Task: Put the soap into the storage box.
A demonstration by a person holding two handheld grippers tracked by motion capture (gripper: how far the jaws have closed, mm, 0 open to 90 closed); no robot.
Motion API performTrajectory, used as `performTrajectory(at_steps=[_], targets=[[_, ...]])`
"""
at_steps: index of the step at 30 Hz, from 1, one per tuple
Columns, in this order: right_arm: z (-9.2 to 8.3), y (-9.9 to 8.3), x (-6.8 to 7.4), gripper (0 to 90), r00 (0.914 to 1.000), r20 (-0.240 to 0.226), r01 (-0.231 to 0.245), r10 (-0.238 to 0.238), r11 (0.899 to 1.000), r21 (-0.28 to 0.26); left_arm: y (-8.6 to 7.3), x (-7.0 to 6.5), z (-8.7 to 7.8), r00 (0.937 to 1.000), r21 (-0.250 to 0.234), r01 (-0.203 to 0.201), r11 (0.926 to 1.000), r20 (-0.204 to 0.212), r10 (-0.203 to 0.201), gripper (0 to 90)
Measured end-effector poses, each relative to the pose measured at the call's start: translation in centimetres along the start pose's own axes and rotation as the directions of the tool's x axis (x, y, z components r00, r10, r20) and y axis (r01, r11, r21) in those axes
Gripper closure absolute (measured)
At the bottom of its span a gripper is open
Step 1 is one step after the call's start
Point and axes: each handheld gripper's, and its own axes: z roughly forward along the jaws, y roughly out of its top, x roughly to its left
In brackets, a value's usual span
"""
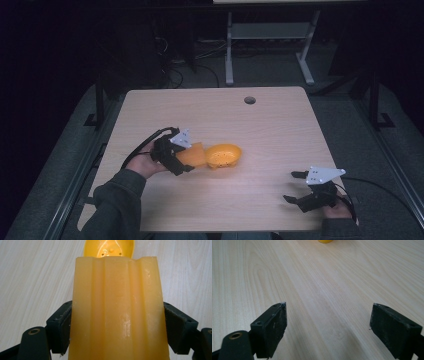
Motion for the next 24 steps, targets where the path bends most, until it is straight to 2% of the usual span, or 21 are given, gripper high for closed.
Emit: performTrajectory(at_steps=[12, 24], targets=[[-0.1, 0.0, 0.0, 13.5, 1.0000, -0.001, -0.003, 0.003, 1.000, -0.005, 1.7, 0.9, 0.8, 0.9993, -0.012, -0.020, 0.9997, 0.030, 0.021, 21.1], [-0.1, 0.0, 0.0, 13.5, 1.0000, -0.003, -0.004, 0.004, 1.000, -0.007, 2.8, 1.4, 2.0, 0.9983, -0.006, -0.039, 0.9992, 0.043, 0.039, 21.1]])
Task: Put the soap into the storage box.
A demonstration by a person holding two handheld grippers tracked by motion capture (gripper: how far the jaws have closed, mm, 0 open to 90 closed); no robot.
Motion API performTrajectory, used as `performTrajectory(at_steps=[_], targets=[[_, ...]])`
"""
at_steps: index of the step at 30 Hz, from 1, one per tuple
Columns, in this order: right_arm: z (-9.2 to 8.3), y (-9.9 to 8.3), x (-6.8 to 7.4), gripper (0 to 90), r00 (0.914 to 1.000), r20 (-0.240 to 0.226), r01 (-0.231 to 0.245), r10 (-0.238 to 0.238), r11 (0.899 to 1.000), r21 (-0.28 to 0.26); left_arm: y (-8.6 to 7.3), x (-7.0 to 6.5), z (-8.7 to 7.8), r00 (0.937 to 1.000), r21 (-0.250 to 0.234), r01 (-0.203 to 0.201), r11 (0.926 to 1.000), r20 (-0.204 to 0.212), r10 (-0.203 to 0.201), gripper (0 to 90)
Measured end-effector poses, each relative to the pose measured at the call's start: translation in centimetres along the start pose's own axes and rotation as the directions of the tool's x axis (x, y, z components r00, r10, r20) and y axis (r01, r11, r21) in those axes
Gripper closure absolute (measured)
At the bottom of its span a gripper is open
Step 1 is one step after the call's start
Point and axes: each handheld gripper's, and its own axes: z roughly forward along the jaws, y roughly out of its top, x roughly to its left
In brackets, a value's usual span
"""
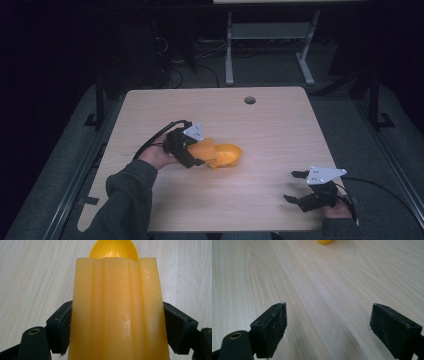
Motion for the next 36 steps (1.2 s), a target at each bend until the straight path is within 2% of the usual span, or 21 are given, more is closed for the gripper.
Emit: performTrajectory(at_steps=[16, 19, 36], targets=[[-0.2, -0.1, -0.2, 13.5, 1.0000, 0.006, 0.001, -0.001, 1.000, -0.012, 2.1, 0.5, 0.9, 0.9990, -0.018, -0.038, 0.9991, 0.020, 0.039, 21.1], [-0.3, -0.1, -0.2, 13.5, 1.0000, 0.009, 0.000, 0.000, 1.000, -0.018, 2.2, 0.7, 1.1, 0.9994, -0.030, -0.024, 0.9993, 0.026, 0.025, 21.0], [-0.2, -0.1, -0.2, 13.5, 1.0000, 0.005, -0.002, 0.002, 1.000, -0.019, 3.5, 1.0, 2.3, 0.9972, -0.021, -0.046, 0.9987, 0.058, 0.048, 21.0]])
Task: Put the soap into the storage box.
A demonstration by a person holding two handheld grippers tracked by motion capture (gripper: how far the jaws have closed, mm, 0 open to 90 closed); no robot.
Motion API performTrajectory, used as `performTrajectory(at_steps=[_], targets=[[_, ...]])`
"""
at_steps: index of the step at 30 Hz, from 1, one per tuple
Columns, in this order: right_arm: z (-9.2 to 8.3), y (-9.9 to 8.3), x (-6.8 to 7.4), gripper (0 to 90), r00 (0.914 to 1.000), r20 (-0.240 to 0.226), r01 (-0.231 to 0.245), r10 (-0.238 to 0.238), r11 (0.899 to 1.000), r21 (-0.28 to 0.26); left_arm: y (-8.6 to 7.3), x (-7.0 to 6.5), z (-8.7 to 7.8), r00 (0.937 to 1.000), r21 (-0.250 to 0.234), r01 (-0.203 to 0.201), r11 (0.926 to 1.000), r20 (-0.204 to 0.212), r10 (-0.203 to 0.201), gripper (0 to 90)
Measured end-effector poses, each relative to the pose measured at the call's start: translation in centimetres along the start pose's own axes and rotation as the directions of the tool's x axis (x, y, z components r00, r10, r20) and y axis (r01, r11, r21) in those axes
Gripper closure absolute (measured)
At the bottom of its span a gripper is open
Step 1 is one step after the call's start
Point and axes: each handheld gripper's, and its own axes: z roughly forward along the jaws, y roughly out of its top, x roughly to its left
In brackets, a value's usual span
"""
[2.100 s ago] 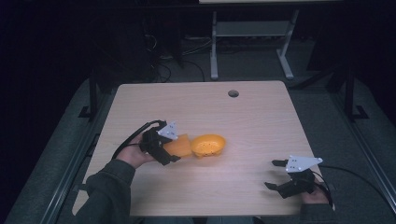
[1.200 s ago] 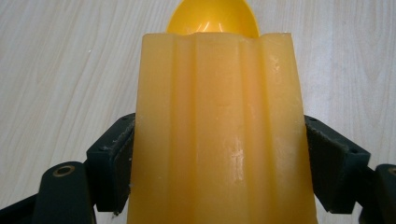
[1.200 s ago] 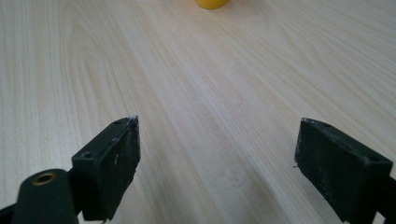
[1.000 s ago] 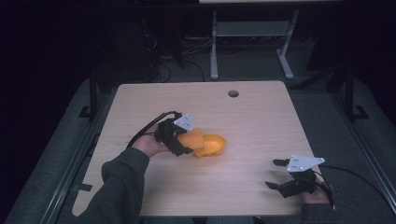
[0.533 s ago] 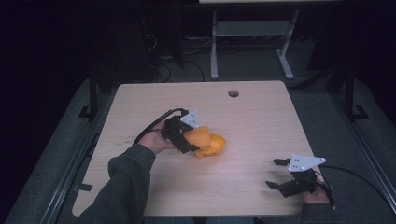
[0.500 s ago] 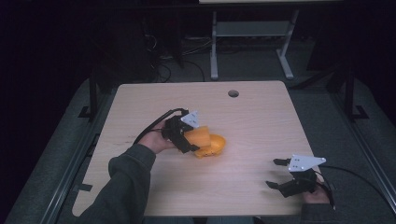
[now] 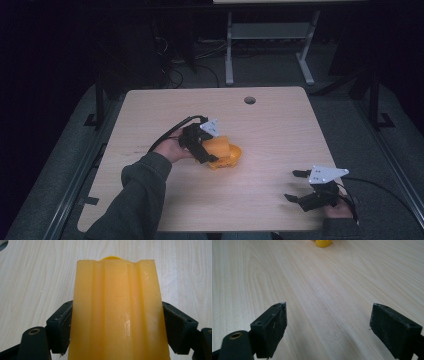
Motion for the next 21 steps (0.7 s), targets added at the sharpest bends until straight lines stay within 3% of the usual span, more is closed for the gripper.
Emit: performTrajectory(at_steps=[6, 21], targets=[[0.0, 0.0, 0.0, 13.5, 1.0000, 0.000, 0.000, 0.000, 1.000, -0.001, 0.5, 0.3, 0.4, 0.9999, -0.014, -0.001, 0.9999, 0.010, 0.002, 21.1], [0.1, 0.0, 0.0, 13.5, 1.0000, -0.002, -0.004, 0.004, 1.000, 0.002, 1.9, 0.6, 2.2, 0.9970, 0.008, -0.042, 0.9991, 0.066, 0.042, 21.0]])
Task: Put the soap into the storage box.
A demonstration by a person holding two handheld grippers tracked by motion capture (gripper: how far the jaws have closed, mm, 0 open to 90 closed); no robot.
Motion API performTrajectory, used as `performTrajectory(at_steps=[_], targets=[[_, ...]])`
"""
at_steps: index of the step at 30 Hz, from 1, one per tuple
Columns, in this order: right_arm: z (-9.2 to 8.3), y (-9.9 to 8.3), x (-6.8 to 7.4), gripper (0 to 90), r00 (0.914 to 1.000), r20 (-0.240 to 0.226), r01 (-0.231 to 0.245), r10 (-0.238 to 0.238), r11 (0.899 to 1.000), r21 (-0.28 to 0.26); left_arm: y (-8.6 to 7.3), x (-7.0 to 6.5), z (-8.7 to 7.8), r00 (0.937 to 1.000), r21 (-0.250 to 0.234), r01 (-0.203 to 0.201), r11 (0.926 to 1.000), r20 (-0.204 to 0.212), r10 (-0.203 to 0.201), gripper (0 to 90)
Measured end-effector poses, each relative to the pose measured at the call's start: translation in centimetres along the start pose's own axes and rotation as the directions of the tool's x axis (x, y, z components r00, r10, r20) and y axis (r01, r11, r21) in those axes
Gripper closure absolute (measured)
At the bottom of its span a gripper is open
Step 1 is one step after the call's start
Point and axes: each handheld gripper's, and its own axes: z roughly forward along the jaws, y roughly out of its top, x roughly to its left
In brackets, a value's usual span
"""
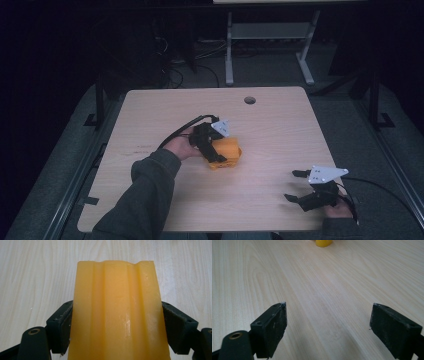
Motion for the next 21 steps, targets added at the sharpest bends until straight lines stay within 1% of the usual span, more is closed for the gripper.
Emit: performTrajectory(at_steps=[3, 5, 6, 8, 10, 12, 13, 14, 21], targets=[[0.0, 0.0, 0.0, 13.5, 1.0000, -0.001, 0.001, -0.001, 1.000, -0.003, -0.1, 0.2, 0.4, 1.0000, 0.008, 0.003, 1.0000, 0.007, -0.003, 21.0], [0.0, 0.0, 0.0, 13.5, 1.0000, -0.001, 0.000, 0.000, 1.000, -0.002, -0.2, 0.2, 0.7, 1.0000, 0.018, -0.002, 0.9998, 0.006, 0.002, 21.0], [0.0, 0.0, 0.0, 13.5, 1.0000, -0.001, 0.001, -0.001, 1.000, -0.003, -0.2, 0.2, 0.8, 0.9999, 0.023, -0.006, 0.9997, 0.013, 0.006, 21.0], [0.0, 0.0, 0.0, 13.5, 1.0000, -0.003, 0.003, -0.003, 1.000, -0.003, -0.4, 0.3, 1.1, 0.9997, 0.019, -0.008, 0.9998, 0.024, 0.008, 21.0], [0.0, 0.0, 0.0, 13.5, 1.0000, -0.004, 0.004, -0.004, 1.000, 0.000, -0.5, 0.3, 1.2, 0.9997, 0.019, -0.012, 0.9998, 0.022, 0.011, 20.9], [0.0, 0.0, 0.1, 13.5, 1.0000, -0.003, 0.005, -0.005, 1.000, -0.001, -0.6, 0.4, 1.4, 0.9994, 0.029, -0.005, 0.9996, 0.033, 0.004, 20.9], [-0.1, 0.0, 0.1, 13.5, 1.0000, -0.003, 0.003, -0.003, 1.000, -0.002, -0.8, 0.5, 1.4, 0.9994, 0.024, -0.005, 0.9997, 0.035, 0.004, 20.8], [-0.1, 0.1, 0.1, 13.5, 1.0000, -0.002, 0.003, -0.003, 1.000, -0.003, -0.8, 0.5, 1.4, 0.9994, 0.019, 0.005, 0.9998, 0.035, -0.006, 20.8], [0.0, 0.1, 0.1, 13.5, 1.0000, -0.004, 0.005, -0.005, 1.000, 0.000, -0.9, 0.6, 1.4, 0.9993, 0.015, 0.012, 0.9998, 0.037, -0.012, 20.6]])
